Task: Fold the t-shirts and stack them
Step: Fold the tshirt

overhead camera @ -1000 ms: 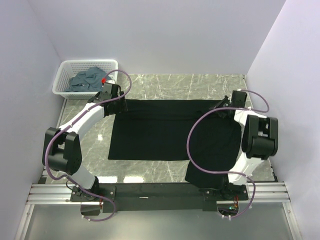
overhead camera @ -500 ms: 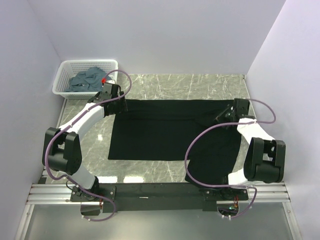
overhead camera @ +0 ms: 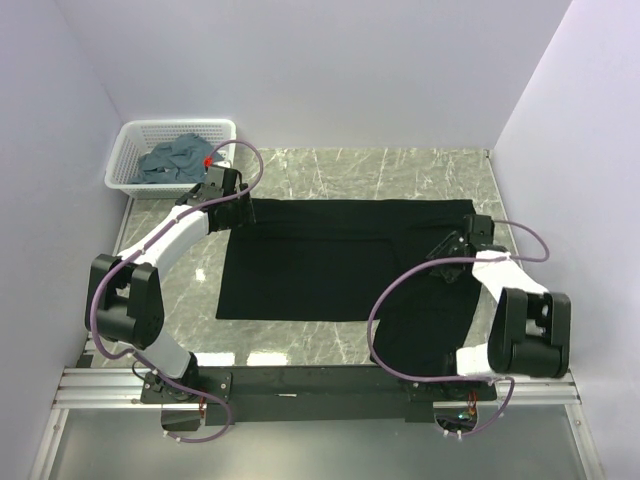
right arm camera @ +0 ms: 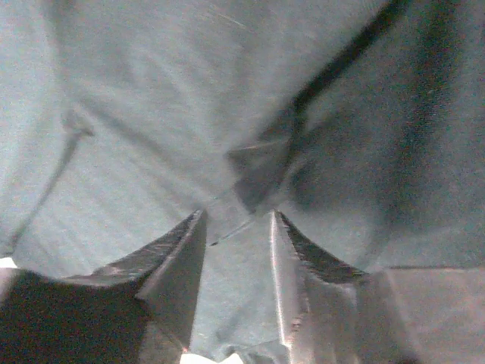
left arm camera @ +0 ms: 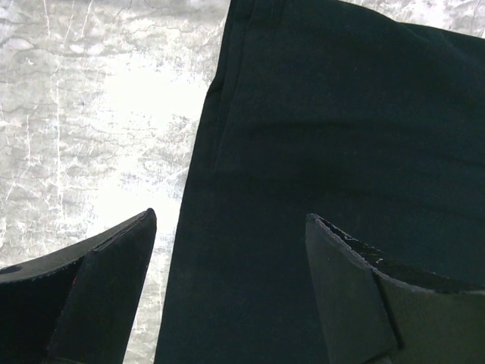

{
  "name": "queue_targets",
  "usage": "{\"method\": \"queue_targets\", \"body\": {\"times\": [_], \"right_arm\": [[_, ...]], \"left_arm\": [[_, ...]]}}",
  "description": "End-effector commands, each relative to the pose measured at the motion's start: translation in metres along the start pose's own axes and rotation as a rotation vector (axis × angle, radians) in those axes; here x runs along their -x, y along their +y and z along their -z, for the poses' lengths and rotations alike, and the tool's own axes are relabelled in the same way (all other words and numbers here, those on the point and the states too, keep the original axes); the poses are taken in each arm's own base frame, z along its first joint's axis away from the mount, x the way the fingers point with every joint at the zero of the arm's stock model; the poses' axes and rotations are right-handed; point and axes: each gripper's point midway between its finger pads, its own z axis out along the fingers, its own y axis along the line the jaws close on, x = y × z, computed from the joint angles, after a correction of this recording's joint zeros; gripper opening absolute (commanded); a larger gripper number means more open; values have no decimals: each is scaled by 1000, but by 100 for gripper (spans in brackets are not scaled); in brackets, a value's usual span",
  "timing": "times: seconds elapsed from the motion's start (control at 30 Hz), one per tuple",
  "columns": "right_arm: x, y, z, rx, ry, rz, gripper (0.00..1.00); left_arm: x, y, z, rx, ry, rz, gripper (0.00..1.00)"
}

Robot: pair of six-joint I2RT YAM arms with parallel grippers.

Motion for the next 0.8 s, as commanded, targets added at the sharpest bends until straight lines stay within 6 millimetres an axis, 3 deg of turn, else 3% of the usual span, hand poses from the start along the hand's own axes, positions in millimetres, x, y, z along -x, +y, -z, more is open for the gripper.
{"method": "queue_targets", "body": {"times": [0.0, 0.17, 0.27, 0.37, 0.53, 0.77], "right_arm": [[39, 16, 27, 59, -169, 21, 50], [95, -2, 63, 49, -445, -111, 47], [114, -21, 69, 40, -537, -196, 46], [128, -30, 59, 33, -537, -204, 56], [143, -25, 34, 60, -471, -114, 70], [152, -15, 9, 121, -393, 10, 70]], "left_arm": [[15, -9, 2, -32, -26, -3, 86], [15, -10, 2, -35, -25, -1, 86], [14, -11, 3, -41, -24, -2, 86], [15, -11, 4, -46, -27, -1, 86], [15, -12, 4, -49, -27, -3, 86], [14, -13, 4, -55, -25, -3, 86]]}}
